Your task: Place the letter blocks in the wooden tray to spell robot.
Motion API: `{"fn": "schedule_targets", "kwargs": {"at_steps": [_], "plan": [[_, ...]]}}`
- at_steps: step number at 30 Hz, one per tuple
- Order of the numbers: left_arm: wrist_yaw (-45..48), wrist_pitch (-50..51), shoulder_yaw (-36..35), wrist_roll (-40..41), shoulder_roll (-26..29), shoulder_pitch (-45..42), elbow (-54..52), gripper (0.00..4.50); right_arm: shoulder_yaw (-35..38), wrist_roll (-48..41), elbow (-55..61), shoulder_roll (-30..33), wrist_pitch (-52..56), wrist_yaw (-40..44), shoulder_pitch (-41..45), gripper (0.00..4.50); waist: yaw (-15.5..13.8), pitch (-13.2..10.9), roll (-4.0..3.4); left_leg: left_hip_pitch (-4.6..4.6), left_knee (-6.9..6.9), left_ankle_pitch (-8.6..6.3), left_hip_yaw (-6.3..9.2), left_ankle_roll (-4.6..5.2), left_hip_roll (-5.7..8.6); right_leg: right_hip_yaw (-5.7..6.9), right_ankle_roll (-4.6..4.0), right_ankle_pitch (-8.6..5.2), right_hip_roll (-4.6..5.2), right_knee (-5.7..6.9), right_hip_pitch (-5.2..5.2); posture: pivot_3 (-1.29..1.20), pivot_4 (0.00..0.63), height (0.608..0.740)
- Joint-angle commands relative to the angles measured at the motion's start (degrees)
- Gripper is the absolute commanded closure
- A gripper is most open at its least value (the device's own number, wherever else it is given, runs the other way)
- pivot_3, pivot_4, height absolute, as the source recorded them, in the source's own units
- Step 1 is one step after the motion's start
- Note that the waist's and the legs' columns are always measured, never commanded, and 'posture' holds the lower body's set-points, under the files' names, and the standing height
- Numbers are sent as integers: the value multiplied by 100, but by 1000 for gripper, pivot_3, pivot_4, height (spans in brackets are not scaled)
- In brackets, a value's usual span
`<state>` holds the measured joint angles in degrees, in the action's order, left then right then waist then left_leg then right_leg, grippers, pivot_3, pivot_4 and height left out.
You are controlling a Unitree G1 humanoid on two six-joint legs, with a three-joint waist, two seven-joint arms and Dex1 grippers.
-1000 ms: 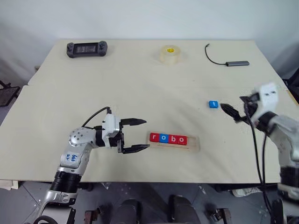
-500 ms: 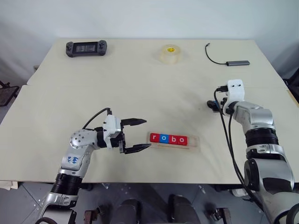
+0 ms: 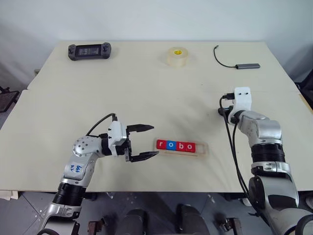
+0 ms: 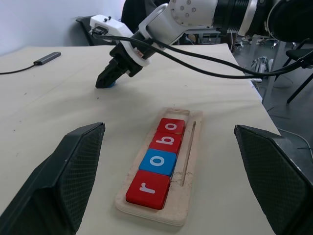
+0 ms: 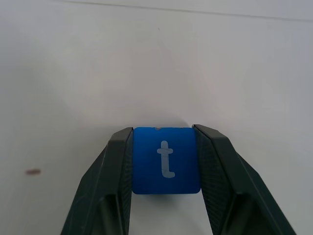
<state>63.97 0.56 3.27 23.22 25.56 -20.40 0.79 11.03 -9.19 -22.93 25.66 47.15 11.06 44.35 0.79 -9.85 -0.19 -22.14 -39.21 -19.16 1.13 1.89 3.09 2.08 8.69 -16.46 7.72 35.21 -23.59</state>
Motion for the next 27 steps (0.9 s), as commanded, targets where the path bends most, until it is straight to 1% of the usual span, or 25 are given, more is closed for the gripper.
{"fn": "schedule_targets", "kwargs": {"at_steps": [1,5,8,10,11,13,15,16,17,21,23,24,27], "plan": [[54,-31,5,61,-16,-87,-73,0,287,-149,939,44,632,-168,-248,3051,-9,0,0,0,0,0,-1,0,0,0,0,0,0,0,-1,0,150,740],[119,2,9,79,10,-94,-45,0,597,-464,2929,-79,1862,-284,-1015,3051,-60,0,0,-5,3,0,-1,0,-1,-3,0,0,0,2,-10,0,150,740],[159,20,9,83,23,-90,-35,0,778,-607,3864,-256,2536,-358,-1404,3051,-67,0,-1,-5,3,0,-3,0,0,-4,0,0,0,3,-9,0,150,740],[187,40,28,79,8,-129,0,0,880,-654,4909,-658,3095,-528,-1922,3051,-71,1,-2,-5,3,0,-6,1,1,-9,0,0,-1,2,-10,0,150,740],[192,47,34,76,-2,-147,16,0,839,-629,5268,-778,3196,-599,-2131,3051,-72,1,-2,-4,4,0,-4,0,-3,-9,-2,-1,-4,4,-10,0,150,740],[221,68,55,79,-22,-179,30,0,755,-508,5704,-1014,3223,-760,-2471,3051,-71,1,-2,-4,5,-1,-2,-1,-3,-10,-6,-3,-6,12,-14,0,150,740],[247,87,70,79,-37,-208,35,0,790,-423,5879,-1264,3270,-896,-2684,3051,-70,1,-2,-3,5,-1,-6,0,3,-17,-6,-3,-3,18,-15,0,150,740],[259,95,75,79,-42,-226,40,0,718,-396,5927,-1277,3219,-903,-2829,3051,-70,1,-2,-1,5,1,-10,2,9,-26,-5,-3,0,19,-16,0,150,740],[274,97,78,78,-40,-245,50,0,667,-390,5970,-1278,3206,-890,-2932,2321,-68,1,-2,2,5,1,-10,2,9,-27,-5,-3,-1,21,-15,0,150,740],[307,107,65,76,-32,-327,113,0,657,-419,5973,-1161,3092,-772,-2900,1014,-66,1,-2,4,5,0,-11,3,9,-31,-6,-3,-3,23,-15,0,150,740],[326,106,51,77,-16,-351,137,0,654,-583,5815,-753,2894,-363,-2743,305,-64,1,-2,4,5,0,-12,3,9,-32,-6,-3,-4,24,-17,0,150,740],[336,103,44,78,-10,-357,148,0,580,-697,5712,-437,2768,-28,-2705,43,-63,1,-2,3,5,0,-14,3,9,-34,-5,-3,-4,23,-18,0,150,740],[372,96,37,77,12,-344,144,0,338,-889,5140,759,1595,1341,-2807,43,-70,0,0,4,7,-2,-15,9,10,-35,-5,-3,-4,19,-16,0,150,740]]}}
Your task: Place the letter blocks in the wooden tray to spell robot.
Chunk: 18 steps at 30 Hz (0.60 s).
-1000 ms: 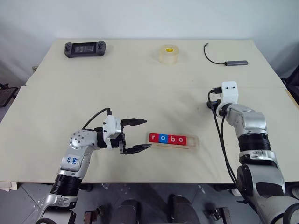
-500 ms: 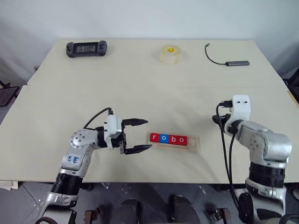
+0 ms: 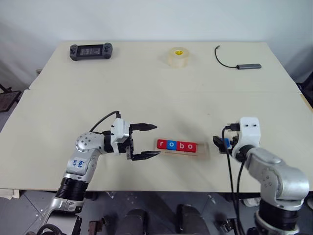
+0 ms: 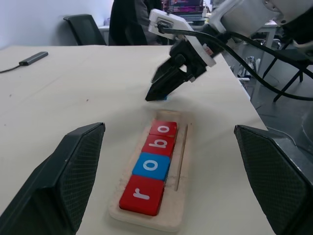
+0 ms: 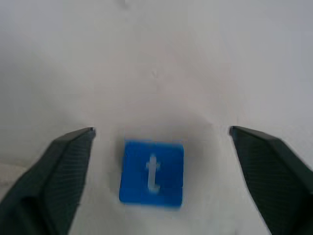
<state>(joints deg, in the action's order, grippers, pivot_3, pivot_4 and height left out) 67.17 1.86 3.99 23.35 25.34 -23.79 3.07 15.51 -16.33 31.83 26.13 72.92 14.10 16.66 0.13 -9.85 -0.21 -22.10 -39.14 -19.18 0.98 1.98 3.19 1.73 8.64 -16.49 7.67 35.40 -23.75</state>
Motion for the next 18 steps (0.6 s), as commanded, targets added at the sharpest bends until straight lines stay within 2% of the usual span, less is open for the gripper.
{"fn": "schedule_targets", "kwargs": {"at_steps": [1,4,7,10,14,18], "plan": [[57,-36,-35,61,35,-6,-81,0,-112,-210,-584,961,-1358,1364,-63,43,-6,-1,2,0,0,-1,1,1,0,4,0,0,-1,-4,2,0,150,740],[85,-37,-42,75,47,-4,-86,0,-298,-405,-1468,1812,-2624,2954,-160,43,-3,-2,4,0,2,-2,-3,5,-3,6,2,1,-3,-21,9,0,150,740],[158,-44,-54,98,74,-1,-85,0,-586,-335,-2209,2407,-3931,4218,-196,43,-2,-3,5,0,2,-2,-4,6,-6,9,6,3,-3,-30,14,0,150,740],[414,-39,-67,122,232,36,-51,0,-1138,-155,-3188,2979,-5044,5634,151,43,7,-4,6,0,0,-2,-5,7,-8,10,10,5,-3,-36,18,0,150,740],[695,-57,-96,129,426,68,120,0,-1798,505,-4582,2991,-6345,6144,970,43,35,-4,6,3,-2,-1,-10,5,-17,13,11,6,-5,-40,18,0,150,740],[773,-89,-141,110,473,100,226,0,-2222,892,-5586,2767,-6976,6431,1529,43,7,-4,6,2,-2,0,-6,2,-18,19,11,6,-2,-42,18,0,150,740]]}}
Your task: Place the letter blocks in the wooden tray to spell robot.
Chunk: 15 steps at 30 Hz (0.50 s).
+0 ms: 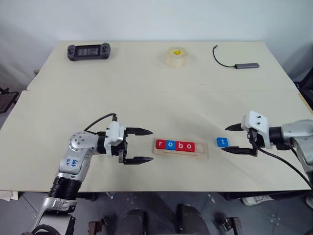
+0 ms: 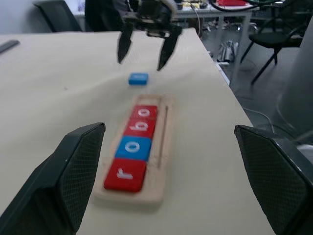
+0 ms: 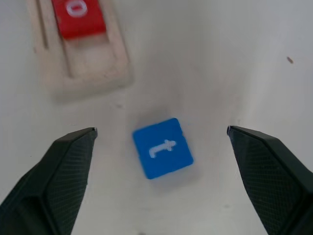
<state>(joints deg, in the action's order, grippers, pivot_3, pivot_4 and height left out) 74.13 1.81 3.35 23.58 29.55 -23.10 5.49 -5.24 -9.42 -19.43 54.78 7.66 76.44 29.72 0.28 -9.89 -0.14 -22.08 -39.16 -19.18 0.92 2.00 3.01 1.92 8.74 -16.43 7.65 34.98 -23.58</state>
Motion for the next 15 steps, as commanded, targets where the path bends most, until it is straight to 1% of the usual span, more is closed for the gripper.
{"fn": "schedule_targets", "kwargs": {"at_steps": [1,3,6,13,15], "plan": [[86,-106,-95,76,62,42,10,0,-203,253,-620,-142,-548,250,301,43,-21,0,0,-3,0,0,2,0,0,2,0,0,2,-2,-1,0,150,740],[59,-123,-133,64,74,67,5,0,-287,339,-885,-229,-649,321,416,43,-30,0,0,-7,-2,0,9,-1,3,11,0,0,6,-4,1,0,150,740],[19,-126,-173,74,93,108,-52,0,-355,409,-1077,-302,-732,377,482,630,-22,0,0,-8,-4,0,14,-1,4,18,0,0,9,-8,6,0,150,740],[-53,-137,-205,71,96,145,-123,0,-305,399,-1071,-253,-690,466,399,2982,-22,0,-1,-6,-8,1,16,-4,3,21,0,0,9,-7,10,0,150,740],[-65,-143,-206,66,86,135,-111,0,-283,400,-1071,-240,-688,456,415,3058,-23,0,0,-6,-8,1,17,-4,3,22,0,0,9,-6,10,0,150,740]]}}
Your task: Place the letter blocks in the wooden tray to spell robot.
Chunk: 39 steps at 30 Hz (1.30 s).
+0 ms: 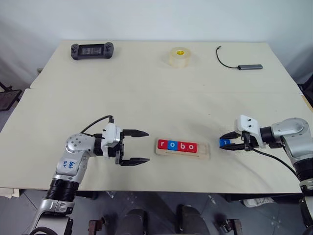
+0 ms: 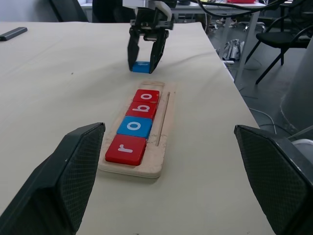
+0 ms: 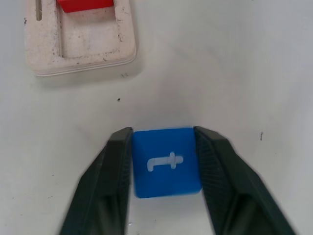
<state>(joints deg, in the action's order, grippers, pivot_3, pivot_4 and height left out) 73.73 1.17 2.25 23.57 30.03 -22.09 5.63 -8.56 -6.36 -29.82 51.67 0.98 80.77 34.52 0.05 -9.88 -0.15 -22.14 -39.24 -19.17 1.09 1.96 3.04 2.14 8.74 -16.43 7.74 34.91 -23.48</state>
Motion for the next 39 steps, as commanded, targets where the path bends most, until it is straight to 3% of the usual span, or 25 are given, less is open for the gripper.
{"fn": "schedule_targets", "kwargs": {"at_steps": [1,6,12,17,35,39], "plan": [[-35,-80,-90,62,30,30,-126,0,73,94,-30,70,-48,-13,-42,3058,0,0,0,0,0,0,0,0,0,0,0,0,0,0,0,0,150,740],[-76,-93,-54,48,-11,13,-121,0,211,-128,416,71,209,-7,85,3058,3,0,0,0,0,0,-1,0,1,0,0,0,0,0,0,0,150,740],[-148,-114,-30,28,-61,84,-141,0,174,-698,2405,62,2043,-74,-26,3058,5,-1,-3,-2,0,-1,-1,-4,-5,0,0,0,-1,3,-7,0,150,740],[-236,-94,10,26,-117,189,-249,0,32,-745,3237,-151,2659,-453,-237,3058,-27,-1,-2,-2,0,-3,4,-5,-1,2,-1,0,4,2,-4,0,150,740],[-372,-52,-24,40,-100,263,-371,0,-241,-532,3017,-300,2361,-567,-439,3058,-10,-1,-2,-4,0,-2,4,-4,5,3,-1,0,6,5,-6,0,150,740],[-385,-62,-27,41,-100,253,-364,0,-252,-523,2988,-353,2436,-613,-455,1764,-11,-1,-2,-4,0,-2,4,-4,5,3,-1,0,6,5,-6,0,150,740]]}}
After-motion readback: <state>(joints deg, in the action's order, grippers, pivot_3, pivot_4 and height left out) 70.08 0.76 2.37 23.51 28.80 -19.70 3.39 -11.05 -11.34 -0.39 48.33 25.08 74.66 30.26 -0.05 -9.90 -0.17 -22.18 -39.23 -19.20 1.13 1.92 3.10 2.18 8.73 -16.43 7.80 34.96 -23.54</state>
